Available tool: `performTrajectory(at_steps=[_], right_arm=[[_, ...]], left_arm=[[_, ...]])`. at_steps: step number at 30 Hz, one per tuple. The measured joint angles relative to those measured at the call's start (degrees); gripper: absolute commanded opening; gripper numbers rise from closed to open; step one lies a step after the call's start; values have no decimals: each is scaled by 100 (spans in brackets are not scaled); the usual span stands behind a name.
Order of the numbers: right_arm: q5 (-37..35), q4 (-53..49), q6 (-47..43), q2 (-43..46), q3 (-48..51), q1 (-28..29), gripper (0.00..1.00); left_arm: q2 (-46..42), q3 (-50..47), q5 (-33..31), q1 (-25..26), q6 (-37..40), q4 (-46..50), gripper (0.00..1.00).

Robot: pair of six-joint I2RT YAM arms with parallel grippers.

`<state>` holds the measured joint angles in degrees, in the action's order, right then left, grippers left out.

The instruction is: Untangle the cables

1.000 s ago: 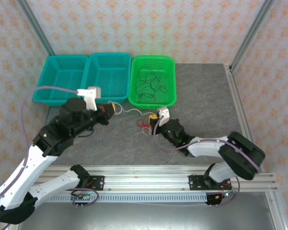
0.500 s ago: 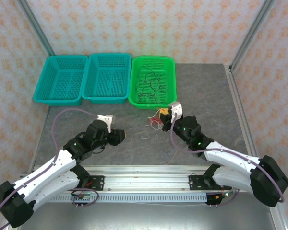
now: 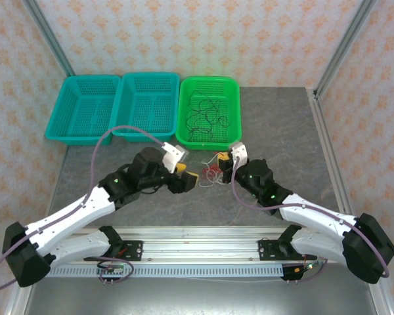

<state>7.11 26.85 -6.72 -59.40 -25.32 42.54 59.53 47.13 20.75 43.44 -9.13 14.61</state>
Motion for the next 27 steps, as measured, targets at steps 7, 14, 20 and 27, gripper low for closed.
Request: performTrajectory(at_steps=[7,14,20,27], right_arm=[[245,-122,2,0,-94,0,0],[367,-378,50,103,-190,0,0],[332,-481,72,221,-190,0,0],[-289,-605,219,-188,-240,4,15]], left_arm=[[1523,778,-291,308,1005,-168,78],[2352,1233,-1473,400,1268,-291,19],[2243,1209,-2070,409,1176,-378,0],[1169,1086,-1928,420,896,-350,0]])
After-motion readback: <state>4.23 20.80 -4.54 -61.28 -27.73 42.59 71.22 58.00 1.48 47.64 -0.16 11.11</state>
